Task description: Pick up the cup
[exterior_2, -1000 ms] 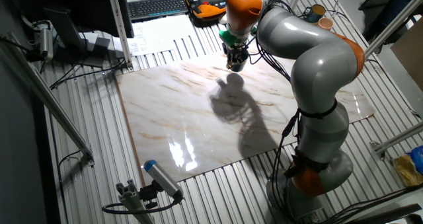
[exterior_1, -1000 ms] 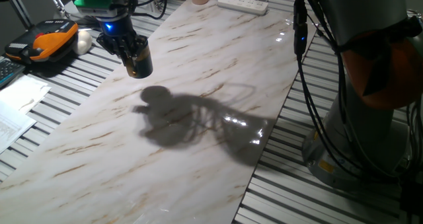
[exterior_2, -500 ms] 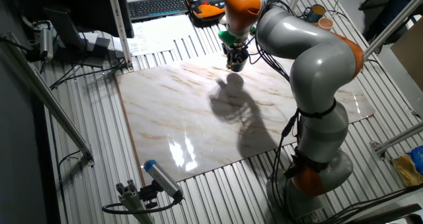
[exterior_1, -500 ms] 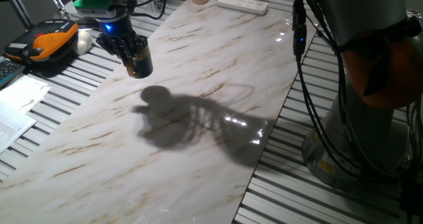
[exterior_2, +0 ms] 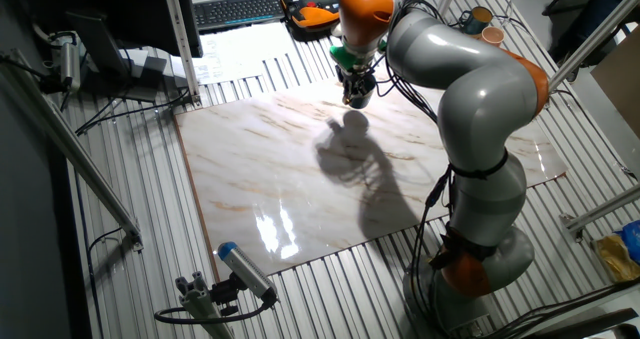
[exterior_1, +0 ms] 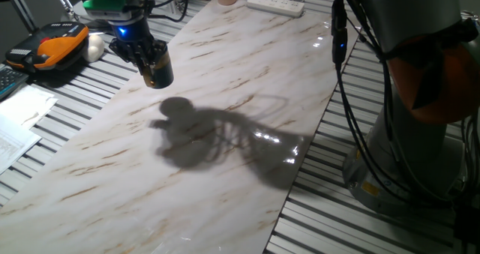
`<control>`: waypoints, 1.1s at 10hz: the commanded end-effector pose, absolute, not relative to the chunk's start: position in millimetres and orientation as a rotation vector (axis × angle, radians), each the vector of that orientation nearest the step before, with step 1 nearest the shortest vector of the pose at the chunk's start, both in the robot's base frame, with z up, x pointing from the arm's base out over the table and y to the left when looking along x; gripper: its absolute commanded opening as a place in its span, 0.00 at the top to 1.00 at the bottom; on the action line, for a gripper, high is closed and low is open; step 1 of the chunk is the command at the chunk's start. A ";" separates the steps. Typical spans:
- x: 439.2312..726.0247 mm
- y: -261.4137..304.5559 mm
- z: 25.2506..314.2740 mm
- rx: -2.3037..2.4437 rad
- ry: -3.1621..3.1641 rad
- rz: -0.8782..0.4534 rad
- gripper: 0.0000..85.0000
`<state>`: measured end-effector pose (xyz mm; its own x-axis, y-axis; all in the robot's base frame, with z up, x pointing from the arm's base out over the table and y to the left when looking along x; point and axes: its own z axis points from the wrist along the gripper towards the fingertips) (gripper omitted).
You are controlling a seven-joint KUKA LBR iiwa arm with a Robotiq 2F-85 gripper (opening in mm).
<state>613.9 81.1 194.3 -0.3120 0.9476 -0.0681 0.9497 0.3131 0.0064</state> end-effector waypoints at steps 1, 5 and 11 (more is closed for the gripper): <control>613.9 81.1 194.3 1.807 2.497 -0.053 1.00; 613.9 81.2 194.2 1.805 2.499 -0.053 1.00; 614.3 81.5 193.4 1.802 2.502 -0.055 1.00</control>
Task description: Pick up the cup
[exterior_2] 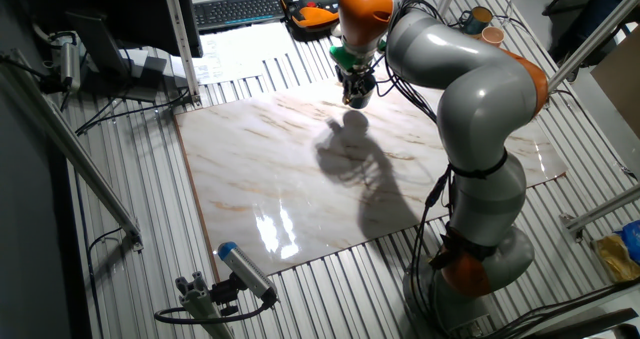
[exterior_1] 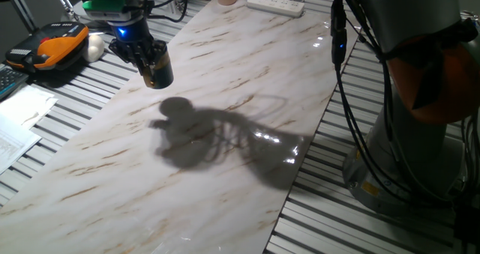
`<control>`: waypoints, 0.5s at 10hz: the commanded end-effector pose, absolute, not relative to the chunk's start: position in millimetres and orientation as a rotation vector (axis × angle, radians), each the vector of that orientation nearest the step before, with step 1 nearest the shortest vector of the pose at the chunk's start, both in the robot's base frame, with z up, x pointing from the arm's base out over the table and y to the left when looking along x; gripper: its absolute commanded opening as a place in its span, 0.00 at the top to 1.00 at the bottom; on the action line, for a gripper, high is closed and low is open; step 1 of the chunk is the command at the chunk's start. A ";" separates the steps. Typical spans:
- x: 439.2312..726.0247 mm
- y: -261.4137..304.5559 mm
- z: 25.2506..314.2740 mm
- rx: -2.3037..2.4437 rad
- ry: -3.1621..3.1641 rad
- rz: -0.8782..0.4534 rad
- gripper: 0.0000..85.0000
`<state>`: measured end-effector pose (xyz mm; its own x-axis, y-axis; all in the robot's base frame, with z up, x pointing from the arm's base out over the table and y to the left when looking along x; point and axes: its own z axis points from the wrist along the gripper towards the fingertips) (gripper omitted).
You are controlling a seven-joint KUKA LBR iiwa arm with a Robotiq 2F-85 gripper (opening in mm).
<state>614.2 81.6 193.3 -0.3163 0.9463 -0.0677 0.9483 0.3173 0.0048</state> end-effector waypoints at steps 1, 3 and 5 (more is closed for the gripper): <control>614.4 81.5 193.3 1.803 2.500 -0.055 1.00; 614.4 81.6 193.2 1.802 2.499 -0.052 1.00; 614.6 81.6 193.0 1.799 2.499 -0.054 1.00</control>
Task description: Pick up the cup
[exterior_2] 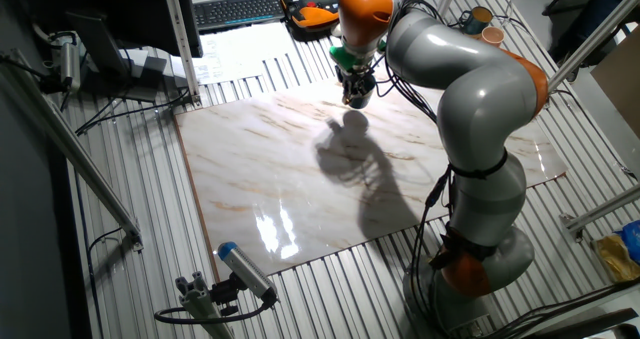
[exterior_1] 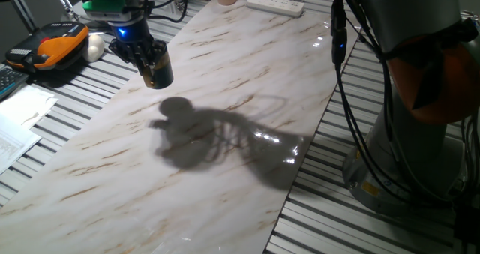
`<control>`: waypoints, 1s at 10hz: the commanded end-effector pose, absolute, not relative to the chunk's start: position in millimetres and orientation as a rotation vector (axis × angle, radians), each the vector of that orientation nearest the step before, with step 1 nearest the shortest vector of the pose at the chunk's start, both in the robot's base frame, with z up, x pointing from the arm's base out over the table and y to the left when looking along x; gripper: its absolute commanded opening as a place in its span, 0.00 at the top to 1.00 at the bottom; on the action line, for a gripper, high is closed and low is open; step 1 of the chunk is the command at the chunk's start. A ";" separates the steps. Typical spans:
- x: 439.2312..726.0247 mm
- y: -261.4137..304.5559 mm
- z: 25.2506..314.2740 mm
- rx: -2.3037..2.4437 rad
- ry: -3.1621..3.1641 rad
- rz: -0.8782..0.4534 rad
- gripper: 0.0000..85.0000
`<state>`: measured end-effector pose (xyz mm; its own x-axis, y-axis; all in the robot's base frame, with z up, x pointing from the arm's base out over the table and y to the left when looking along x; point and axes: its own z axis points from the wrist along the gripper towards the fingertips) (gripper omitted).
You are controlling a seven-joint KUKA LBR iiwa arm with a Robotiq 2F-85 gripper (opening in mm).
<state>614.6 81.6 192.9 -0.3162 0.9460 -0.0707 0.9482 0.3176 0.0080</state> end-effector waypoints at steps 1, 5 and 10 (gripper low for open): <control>614.6 81.6 192.9 1.799 2.499 -0.054 1.00; 614.7 81.7 193.0 1.803 2.496 -0.057 1.00; 615.8 81.7 191.8 1.789 2.498 -0.100 1.00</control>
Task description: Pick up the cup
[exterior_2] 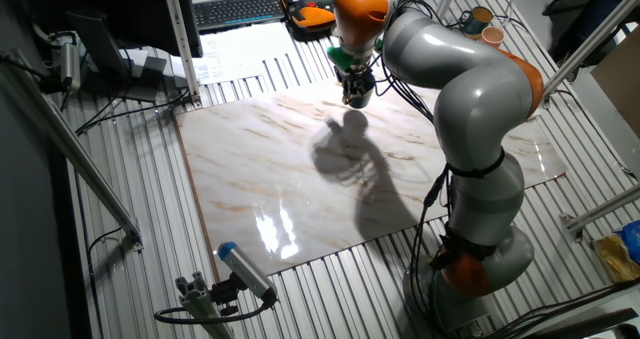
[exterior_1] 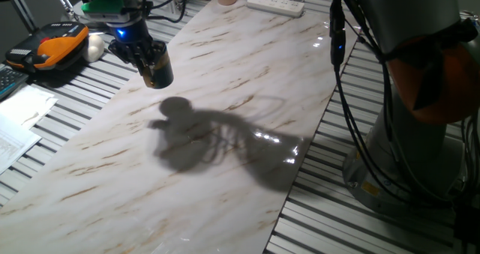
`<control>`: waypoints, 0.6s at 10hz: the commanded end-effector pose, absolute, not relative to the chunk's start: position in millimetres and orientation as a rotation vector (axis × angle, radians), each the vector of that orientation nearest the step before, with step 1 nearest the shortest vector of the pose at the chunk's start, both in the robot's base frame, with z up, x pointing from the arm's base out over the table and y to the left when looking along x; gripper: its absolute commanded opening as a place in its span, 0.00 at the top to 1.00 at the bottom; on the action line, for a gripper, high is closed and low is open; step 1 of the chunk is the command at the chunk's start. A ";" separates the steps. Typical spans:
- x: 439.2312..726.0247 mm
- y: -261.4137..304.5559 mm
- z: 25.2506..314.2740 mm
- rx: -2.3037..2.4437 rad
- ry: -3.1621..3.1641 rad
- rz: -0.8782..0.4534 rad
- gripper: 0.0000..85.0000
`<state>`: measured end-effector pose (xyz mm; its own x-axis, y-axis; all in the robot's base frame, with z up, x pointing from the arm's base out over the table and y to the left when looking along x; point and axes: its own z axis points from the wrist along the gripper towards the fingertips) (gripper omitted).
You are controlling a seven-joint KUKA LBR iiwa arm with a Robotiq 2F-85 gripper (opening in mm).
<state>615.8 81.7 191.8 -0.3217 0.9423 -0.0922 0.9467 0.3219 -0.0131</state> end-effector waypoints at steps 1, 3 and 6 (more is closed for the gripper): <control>615.9 81.7 191.7 1.787 2.499 -0.100 1.00; 616.2 81.7 191.4 1.783 2.504 -0.084 1.00; 617.1 81.4 190.7 1.779 2.506 -0.081 1.00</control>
